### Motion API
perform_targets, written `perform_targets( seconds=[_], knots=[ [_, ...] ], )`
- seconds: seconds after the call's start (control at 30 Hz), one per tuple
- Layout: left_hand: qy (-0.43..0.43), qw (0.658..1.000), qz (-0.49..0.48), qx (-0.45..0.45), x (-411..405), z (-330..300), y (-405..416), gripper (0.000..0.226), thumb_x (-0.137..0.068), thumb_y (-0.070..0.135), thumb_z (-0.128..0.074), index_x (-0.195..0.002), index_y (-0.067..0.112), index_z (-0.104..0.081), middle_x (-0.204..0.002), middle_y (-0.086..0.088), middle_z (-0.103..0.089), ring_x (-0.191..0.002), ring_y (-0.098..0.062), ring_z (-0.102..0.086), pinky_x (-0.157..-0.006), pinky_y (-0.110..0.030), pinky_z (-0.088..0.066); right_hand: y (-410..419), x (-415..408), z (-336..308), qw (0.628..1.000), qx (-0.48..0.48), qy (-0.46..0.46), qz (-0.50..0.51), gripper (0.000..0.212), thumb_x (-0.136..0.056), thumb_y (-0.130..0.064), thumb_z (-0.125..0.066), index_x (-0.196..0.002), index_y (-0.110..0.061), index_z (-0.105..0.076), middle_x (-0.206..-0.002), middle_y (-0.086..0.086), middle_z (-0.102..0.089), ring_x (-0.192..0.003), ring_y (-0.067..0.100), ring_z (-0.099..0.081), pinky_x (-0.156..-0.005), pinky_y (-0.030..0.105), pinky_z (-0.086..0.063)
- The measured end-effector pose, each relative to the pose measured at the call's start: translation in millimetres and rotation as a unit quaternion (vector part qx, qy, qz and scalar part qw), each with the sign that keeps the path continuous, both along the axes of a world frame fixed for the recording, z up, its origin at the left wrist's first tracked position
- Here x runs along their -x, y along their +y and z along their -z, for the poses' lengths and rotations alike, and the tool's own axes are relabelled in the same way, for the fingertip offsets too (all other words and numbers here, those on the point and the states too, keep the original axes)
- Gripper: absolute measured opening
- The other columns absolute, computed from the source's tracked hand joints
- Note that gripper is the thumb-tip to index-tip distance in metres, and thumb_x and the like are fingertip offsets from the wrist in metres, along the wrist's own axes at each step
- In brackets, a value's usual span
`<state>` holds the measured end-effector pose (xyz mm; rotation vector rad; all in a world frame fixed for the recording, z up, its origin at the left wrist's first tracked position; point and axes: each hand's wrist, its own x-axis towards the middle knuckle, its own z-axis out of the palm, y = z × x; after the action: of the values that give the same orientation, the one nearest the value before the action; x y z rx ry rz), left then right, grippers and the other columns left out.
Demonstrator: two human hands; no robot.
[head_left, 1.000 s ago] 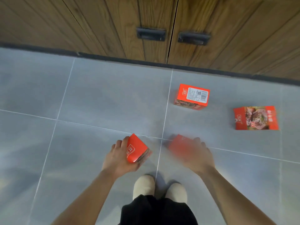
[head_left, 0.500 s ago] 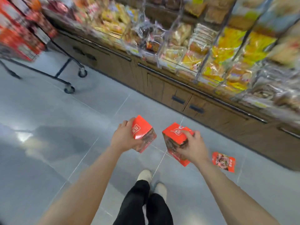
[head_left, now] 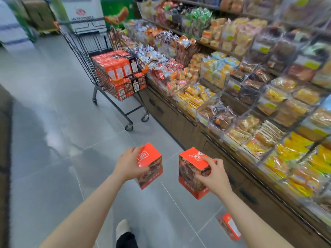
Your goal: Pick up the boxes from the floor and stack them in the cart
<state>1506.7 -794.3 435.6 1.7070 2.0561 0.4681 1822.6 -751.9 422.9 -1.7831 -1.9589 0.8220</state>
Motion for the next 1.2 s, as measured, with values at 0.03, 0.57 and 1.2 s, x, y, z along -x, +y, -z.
perform_targets(
  seconds=[0.03, 0.57, 1.2],
  knots=[
    [0.007, 1.0, -0.003, -0.004, 16.4, -6.0, 3.1, 0.092, -0.054, 0.058, -0.056, -0.14, 0.035, -0.035, -0.121, 0.002, -0.051, -0.115, -0.022, -0.048, -0.096, -0.036, -0.04, 8.7, 16.9, -5.3, 1.0, -0.001, 0.003, -0.004, 0.072, -0.07, -0.047, -0.073, -0.133, -0.035, -0.04, -0.118, -0.005, -0.033, -0.106, 0.016, -0.052, -0.081, 0.031, -0.051],
    [0.037, 0.996, -0.051, -0.058, 302.2, -68.3, 91.9, 0.085, -0.058, 0.052, -0.055, -0.14, 0.04, -0.037, -0.121, 0.002, -0.051, -0.116, -0.021, -0.045, -0.098, -0.034, -0.032, 163.8, 299.0, -70.3, 0.996, -0.038, 0.024, -0.073, 0.067, -0.069, -0.04, -0.075, -0.127, -0.04, -0.041, -0.119, -0.002, -0.031, -0.106, 0.018, -0.044, -0.088, 0.036, -0.048],
    [0.003, 0.992, -0.108, -0.071, 422.6, -48.9, 393.3, 0.087, -0.055, 0.06, -0.055, -0.138, 0.041, -0.038, -0.11, 0.006, -0.051, -0.105, -0.017, -0.049, -0.094, -0.038, -0.042, 494.6, 438.2, -65.4, 0.987, -0.016, 0.019, -0.158, 0.066, -0.066, -0.035, -0.076, -0.123, -0.037, -0.043, -0.11, -0.002, -0.035, -0.087, 0.006, -0.048, -0.063, 0.014, -0.038]
  ],
)
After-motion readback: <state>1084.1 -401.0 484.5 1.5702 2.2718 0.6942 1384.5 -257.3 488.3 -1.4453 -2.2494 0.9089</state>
